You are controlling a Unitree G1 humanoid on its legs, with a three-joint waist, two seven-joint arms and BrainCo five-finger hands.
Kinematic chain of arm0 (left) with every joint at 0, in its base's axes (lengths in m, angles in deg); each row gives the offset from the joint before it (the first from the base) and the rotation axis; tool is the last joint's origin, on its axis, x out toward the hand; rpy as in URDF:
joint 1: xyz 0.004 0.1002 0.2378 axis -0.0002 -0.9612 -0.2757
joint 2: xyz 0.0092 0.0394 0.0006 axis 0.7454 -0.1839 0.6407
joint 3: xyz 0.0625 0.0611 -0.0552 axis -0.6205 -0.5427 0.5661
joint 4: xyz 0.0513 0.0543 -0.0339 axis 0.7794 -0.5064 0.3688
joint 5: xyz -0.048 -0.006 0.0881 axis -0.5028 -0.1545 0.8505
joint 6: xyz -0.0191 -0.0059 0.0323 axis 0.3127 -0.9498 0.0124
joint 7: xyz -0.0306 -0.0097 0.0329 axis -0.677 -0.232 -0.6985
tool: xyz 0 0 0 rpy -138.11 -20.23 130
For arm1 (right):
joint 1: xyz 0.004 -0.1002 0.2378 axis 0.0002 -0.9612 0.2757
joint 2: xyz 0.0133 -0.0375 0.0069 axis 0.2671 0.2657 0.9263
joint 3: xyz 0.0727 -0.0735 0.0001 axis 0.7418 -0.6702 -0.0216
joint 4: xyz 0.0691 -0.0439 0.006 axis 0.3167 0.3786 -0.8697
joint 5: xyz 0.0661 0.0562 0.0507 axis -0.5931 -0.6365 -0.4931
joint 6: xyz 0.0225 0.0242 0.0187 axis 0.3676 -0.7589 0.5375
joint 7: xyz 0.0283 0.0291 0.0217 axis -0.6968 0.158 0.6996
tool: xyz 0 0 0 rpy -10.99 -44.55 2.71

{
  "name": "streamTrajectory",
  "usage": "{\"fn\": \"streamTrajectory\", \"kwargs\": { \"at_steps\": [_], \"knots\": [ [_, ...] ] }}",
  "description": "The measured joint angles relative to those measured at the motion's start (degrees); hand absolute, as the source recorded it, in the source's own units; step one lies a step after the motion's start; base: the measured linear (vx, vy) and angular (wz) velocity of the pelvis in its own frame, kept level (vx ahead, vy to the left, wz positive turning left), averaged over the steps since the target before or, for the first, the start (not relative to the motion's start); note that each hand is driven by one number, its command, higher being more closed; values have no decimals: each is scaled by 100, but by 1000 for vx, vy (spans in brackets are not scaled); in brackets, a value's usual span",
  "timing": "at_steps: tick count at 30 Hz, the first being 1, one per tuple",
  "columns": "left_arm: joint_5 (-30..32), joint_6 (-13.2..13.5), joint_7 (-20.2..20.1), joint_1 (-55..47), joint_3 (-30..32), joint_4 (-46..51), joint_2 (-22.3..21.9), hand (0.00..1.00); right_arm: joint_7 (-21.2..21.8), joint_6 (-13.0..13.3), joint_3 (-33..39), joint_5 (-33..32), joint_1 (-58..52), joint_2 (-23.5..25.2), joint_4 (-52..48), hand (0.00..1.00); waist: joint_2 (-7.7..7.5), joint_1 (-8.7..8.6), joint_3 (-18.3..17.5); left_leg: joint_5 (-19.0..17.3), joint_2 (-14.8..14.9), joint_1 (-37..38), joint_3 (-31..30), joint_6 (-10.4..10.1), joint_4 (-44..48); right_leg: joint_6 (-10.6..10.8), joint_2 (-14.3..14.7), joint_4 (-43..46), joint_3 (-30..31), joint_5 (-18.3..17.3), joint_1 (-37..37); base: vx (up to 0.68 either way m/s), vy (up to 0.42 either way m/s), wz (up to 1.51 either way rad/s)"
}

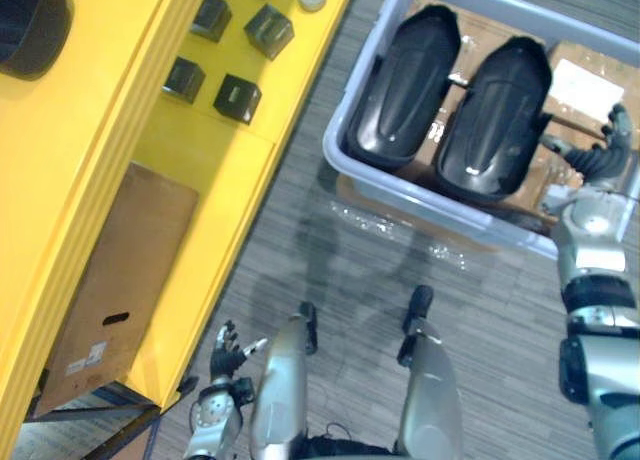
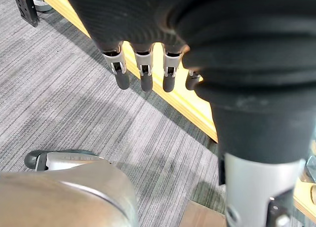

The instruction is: Walk over and take plastic housings, then place them on the shelf

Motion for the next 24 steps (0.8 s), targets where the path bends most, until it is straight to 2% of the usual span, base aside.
{"fn": "streamTrajectory", "kwargs": {
  "at_steps": [4, 8, 9, 11, 12, 13, 18, 20, 21, 24],
  "knots": [
    [-16, 21, -1, 26, -122, 0, 3, 0, 148, -133, -140, 13, 146, -1, 147, 0, 44, 54, -18, 98, -79, -16, -4, -10, -139, -5, -56, 1, -9, 4, -71, -12, 18, 5],
    [-173, 13, 1, 76, -186, -48, -51, 0, 173, -578, -268, 197, 244, -3, 259, 0, 135, 115, -12, 119, -82, -34, -28, -20, -150, -10, -57, 10, -26, 4, -78, 0, 0, 0],
    [-173, 13, 1, 76, -188, -49, -52, 0, 164, -606, -287, 198, 254, -3, 278, 0, 140, 115, -15, 119, -83, -45, -31, -20, -144, -10, -58, 10, -28, 4, -82, -29, 36, 3],
    [-193, 12, 15, 77, -199, -50, -48, 0, 55, -784, -344, 243, 318, -6, 335, 0, 145, 117, -18, 119, -82, -79, -51, -20, -119, -12, -59, 11, -52, 4, -85, -50, 62, 7],
    [-227, 11, 38, 130, -330, -97, -26, 0, -316, -1024, -346, 405, 451, -12, 491, 0, 184, 170, -42, 123, -92, -117, -79, -14, -98, -42, -82, 33, -126, -13, -86, -66, 84, 10],
    [-228, 11, 36, 160, -345, -136, -26, 0, -344, -1065, -346, 425, 459, -12, 510, 100, 192, 188, -44, 123, -95, -117, -86, -13, -99, -42, -86, 33, -128, -13, -86, -61, 83, 9],
    [-236, 13, 40, 210, -388, -160, -26, 0, -463, -1171, -344, 562, 507, -94, 632, 100, 193, 243, -44, 123, -108, -125, -117, -13, -101, -43, -97, 33, -145, -14, -85, -16, 40, 2],
    [-400, 12, 56, 210, -413, -177, -32, 0, -609, -1480, -353, 1058, 577, -155, 708, 100, 200, 242, -45, 126, -122, -126, -123, -8, -117, -46, -111, 31, -155, -17, -86, -13, 45, 3],
    [-408, 12, 57, 210, -414, -181, -37, 0, -643, -1543, -355, 1140, 586, -165, 713, 100, 207, 242, -49, 126, -126, -128, -127, -8, -119, -50, -114, 31, -161, -19, -86, -7, 41, 4],
    [-410, 12, 72, 216, -616, -191, -47, 0, -765, -1880, -436, 1528, 673, -218, 826, 100, 321, 243, -123, 127, -141, -168, -177, -7, -120, -53, -126, 20, -214, -22, -86, -1, 43, 7]
  ]
}}
